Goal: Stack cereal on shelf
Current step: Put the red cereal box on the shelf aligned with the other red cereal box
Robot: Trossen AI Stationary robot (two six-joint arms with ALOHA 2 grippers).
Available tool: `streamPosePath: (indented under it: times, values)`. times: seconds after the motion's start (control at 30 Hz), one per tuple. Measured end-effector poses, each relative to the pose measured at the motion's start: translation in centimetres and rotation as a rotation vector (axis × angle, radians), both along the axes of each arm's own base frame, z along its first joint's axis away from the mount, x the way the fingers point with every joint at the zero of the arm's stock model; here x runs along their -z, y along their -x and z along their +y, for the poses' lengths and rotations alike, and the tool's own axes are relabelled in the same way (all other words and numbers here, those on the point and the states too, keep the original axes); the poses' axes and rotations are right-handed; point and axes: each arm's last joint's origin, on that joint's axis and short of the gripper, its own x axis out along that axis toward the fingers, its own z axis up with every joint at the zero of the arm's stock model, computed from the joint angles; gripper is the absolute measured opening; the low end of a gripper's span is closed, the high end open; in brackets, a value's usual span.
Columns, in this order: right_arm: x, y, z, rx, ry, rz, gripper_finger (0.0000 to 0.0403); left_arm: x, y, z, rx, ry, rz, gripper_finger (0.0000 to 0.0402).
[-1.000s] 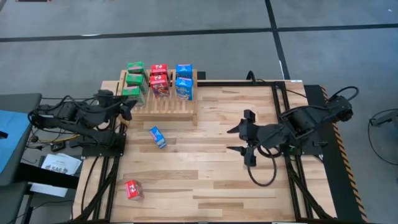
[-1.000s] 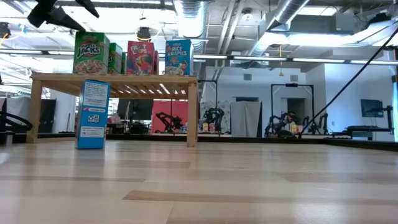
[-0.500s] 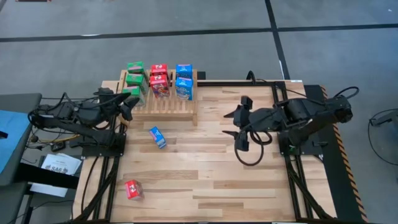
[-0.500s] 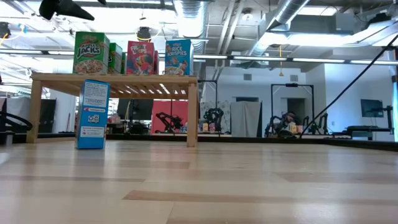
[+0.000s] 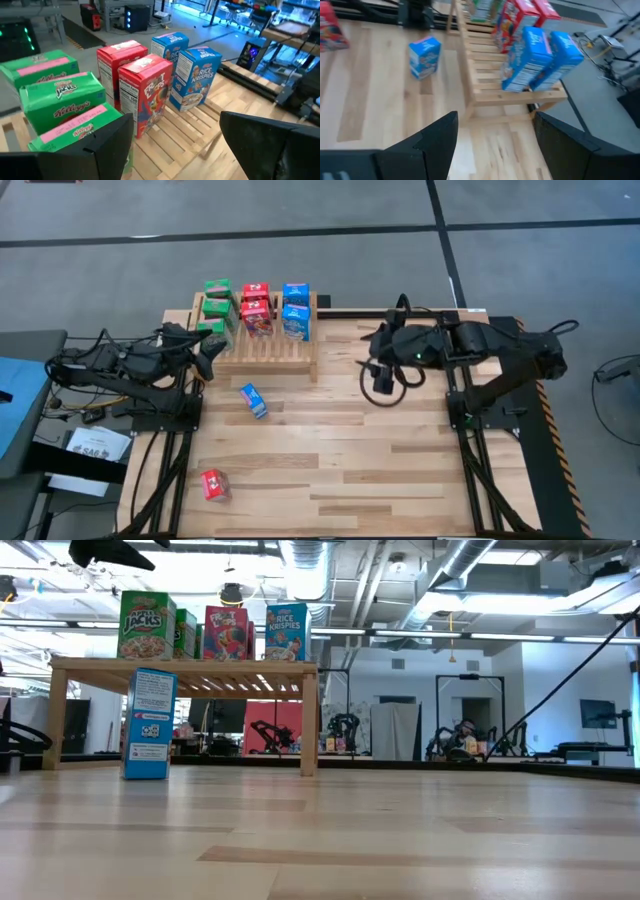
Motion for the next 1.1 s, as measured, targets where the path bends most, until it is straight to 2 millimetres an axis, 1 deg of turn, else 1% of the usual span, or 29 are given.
streamPosePath:
  times: [0.17, 0.3, 0.47, 0.7, 0.77, 0.9, 1.03, 1.1]
  values:
    - [0.0, -0.1, -1.5, 0.056, -0.001, -0.007, 0.0286, 0.0, 0.0, 0.0, -0.002, 0.009, -0.010, 0.0286]
    - [-0.3, -0.2, -2.1, 0.082, -0.003, -0.042, 0.0286, -0.1, 0.0, 0.0, -0.002, 0.018, -0.023, 0.0286]
    - [-0.7, -0.6, -2.4, 0.092, -0.005, -0.096, 0.0286, -0.3, -0.2, -0.2, 0.061, 0.020, -0.032, 0.0286]
    - [-1.1, -0.8, -2.4, 0.092, -0.008, -0.142, 0.0286, -0.4, -0.2, -0.1, 0.040, 0.074, -0.095, 0.0286]
    - [-1.1, -0.8, -2.4, 0.099, -0.022, -0.149, 0.0286, -0.4, -0.3, -0.2, 0.049, 0.107, -0.114, 0.0286]
    - [-0.9, -1.0, -1.8, 0.110, -0.079, -0.180, 0.0286, -0.4, -0.4, -0.4, 0.150, 0.136, -0.106, 0.0286]
    - [0.4, -1.5, -0.5, 0.046, -0.096, -0.153, 0.0286, -0.6, -0.8, -0.6, 0.210, 0.107, -0.089, 0.0286]
    - [0.7, -1.5, 0.2, 0.030, -0.118, -0.160, 0.0286, -0.7, -0.9, -0.7, 0.241, 0.117, -0.098, 0.0286]
